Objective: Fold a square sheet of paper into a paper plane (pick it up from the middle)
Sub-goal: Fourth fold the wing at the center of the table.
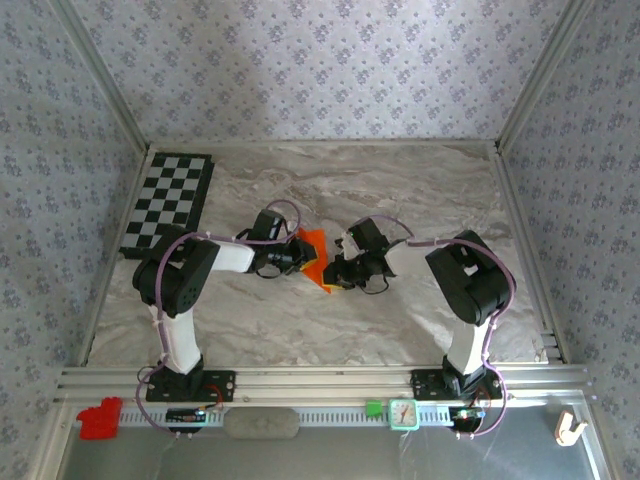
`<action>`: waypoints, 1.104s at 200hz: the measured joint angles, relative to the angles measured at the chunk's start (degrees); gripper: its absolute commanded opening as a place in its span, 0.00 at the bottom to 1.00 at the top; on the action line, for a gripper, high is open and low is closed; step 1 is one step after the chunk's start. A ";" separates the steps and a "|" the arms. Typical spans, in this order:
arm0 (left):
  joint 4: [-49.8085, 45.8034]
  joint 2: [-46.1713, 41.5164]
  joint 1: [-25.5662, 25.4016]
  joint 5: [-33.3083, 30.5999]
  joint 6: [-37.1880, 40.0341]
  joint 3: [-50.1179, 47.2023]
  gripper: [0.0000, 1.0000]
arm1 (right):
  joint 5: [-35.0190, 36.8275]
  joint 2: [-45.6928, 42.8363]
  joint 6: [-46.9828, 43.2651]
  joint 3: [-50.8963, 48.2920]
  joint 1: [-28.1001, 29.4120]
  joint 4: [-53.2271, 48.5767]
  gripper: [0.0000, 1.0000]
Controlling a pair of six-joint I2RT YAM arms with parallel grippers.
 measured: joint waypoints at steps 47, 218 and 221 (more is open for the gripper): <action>-4.46 0.00 -0.11 0.02 1.31 2.23 0.18 | 2.23 0.09 -2.60 2.08 0.26 -5.40 0.13; -7.56 3.21 2.43 -0.22 5.53 7.93 0.17 | 3.98 0.44 -6.40 4.44 0.26 -11.58 0.13; -7.72 3.28 2.43 -0.24 5.53 8.07 0.17 | 4.02 0.44 -6.40 4.46 0.26 -11.63 0.13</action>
